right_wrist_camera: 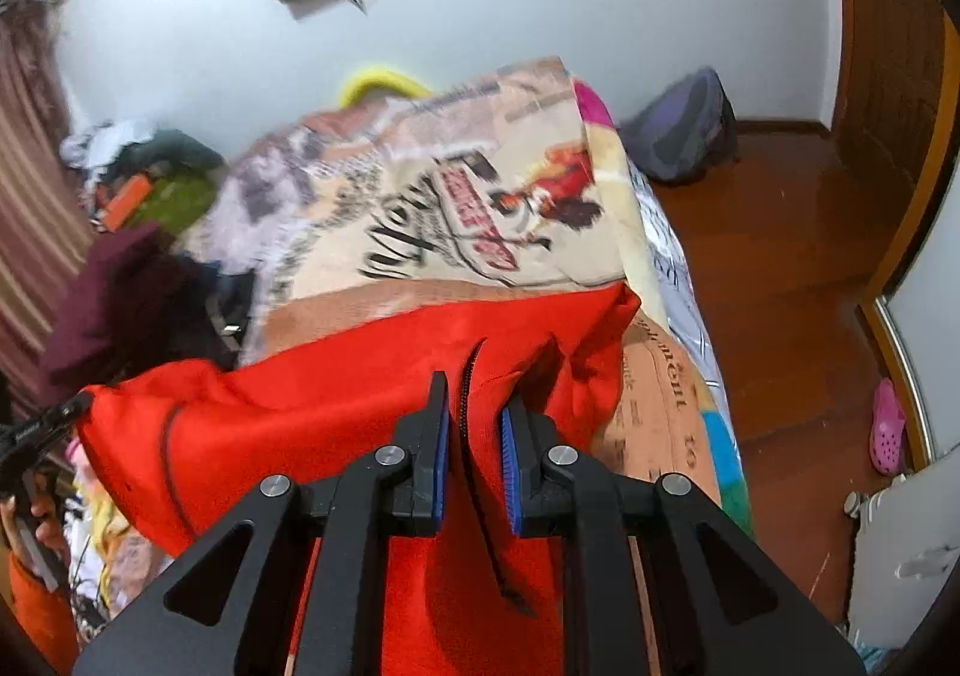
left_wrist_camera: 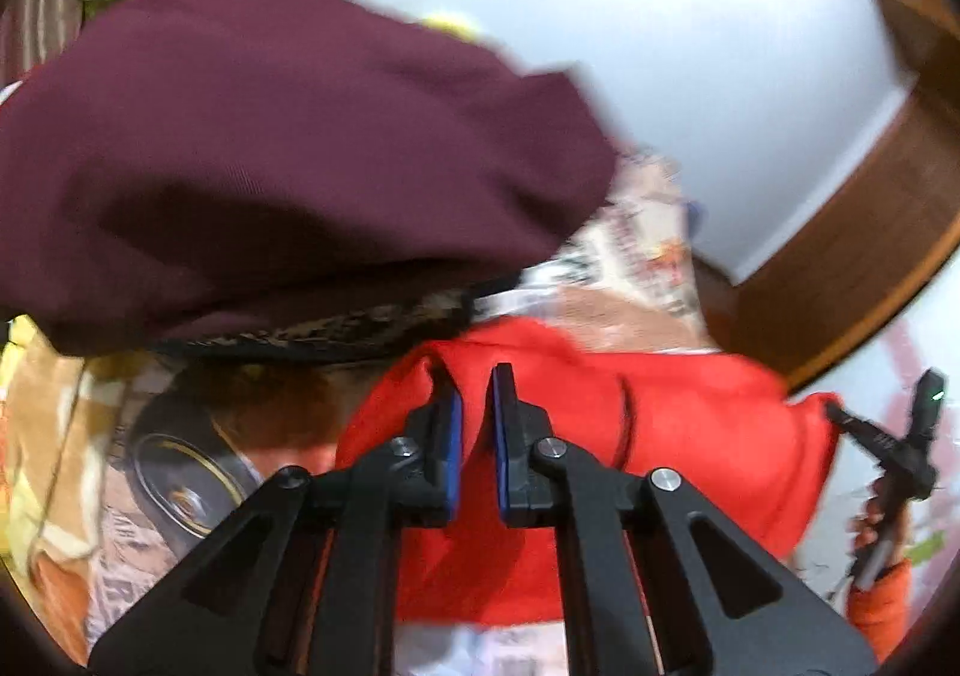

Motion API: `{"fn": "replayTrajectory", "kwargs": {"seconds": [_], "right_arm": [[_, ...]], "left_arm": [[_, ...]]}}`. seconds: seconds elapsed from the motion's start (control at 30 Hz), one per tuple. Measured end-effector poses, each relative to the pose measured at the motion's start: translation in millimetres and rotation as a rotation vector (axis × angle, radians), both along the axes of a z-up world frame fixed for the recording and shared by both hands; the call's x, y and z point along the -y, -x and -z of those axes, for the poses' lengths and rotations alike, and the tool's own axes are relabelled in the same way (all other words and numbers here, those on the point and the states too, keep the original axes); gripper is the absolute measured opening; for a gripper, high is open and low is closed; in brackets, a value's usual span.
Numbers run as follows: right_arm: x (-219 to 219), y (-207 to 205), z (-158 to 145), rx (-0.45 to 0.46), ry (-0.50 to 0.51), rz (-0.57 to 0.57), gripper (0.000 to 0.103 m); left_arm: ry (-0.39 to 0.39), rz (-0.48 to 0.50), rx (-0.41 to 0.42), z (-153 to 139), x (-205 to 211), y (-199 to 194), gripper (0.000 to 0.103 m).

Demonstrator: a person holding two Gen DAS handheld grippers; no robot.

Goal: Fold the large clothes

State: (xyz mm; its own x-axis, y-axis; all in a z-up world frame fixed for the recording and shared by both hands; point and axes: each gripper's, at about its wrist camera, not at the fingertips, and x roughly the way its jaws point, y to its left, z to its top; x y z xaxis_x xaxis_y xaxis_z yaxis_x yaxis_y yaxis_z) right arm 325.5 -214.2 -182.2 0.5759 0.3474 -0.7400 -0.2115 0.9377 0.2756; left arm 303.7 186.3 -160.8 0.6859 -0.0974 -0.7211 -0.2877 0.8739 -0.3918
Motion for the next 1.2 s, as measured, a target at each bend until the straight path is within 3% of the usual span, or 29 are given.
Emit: {"fn": "replayTrajectory", "kwargs": {"seconds": [0.13,0.2,0.27,0.33,0.43,0.53,0.67,0.73,0.87,1.03,1.2], "right_arm": [[-4.7,-25.7,43.7,-0.12,0.001,0.028,0.018],[-1.0,-26.1,51.5,-0.14,-0.016,0.033,0.021],[3.5,-23.4,50.3,-0.143,-0.033,0.033,0.025],[7.3,-21.5,45.1,-0.155,-0.039,0.028,0.03],[13.8,-12.8,34.1,-0.15,-0.033,0.018,0.032],[17.9,3.2,25.6,-0.128,0.009,0.003,0.043],[20.7,24.2,27.5,-0.118,0.024,-0.019,0.05],[21.0,34.6,35.1,-0.145,0.025,-0.035,0.05],[17.1,44.2,54.9,-0.216,0.039,-0.052,0.05],[16.5,45.2,71.2,-0.295,-0.062,-0.059,0.05],[9.4,44.1,77.5,-0.331,-0.094,-0.091,0.05]], "left_arm": [[-0.07,0.025,-0.095,31.8,1.4,-15.6,0.009],[-0.097,0.049,-0.116,38.1,3.6,-12.2,0.015],[-0.116,0.064,-0.131,39.5,5.2,-8.3,0.031],[-0.137,0.073,-0.135,38.8,5.9,0.1,0.041],[-0.15,0.097,-0.136,36.3,5.8,14.8,0.046],[-0.152,0.11,-0.149,41.2,2.1,28.5,0.051],[-0.083,0.125,-0.18,60.2,-6.5,43.7,0.051],[-0.023,0.134,-0.205,75.1,-9.0,49.2,0.051],[0.019,0.142,-0.259,101.0,-7.8,49.0,0.051],[0.078,0.149,-0.248,118.8,-6.6,49.0,0.051],[0.152,0.159,-0.206,122.7,-8.4,57.8,0.048]]}}
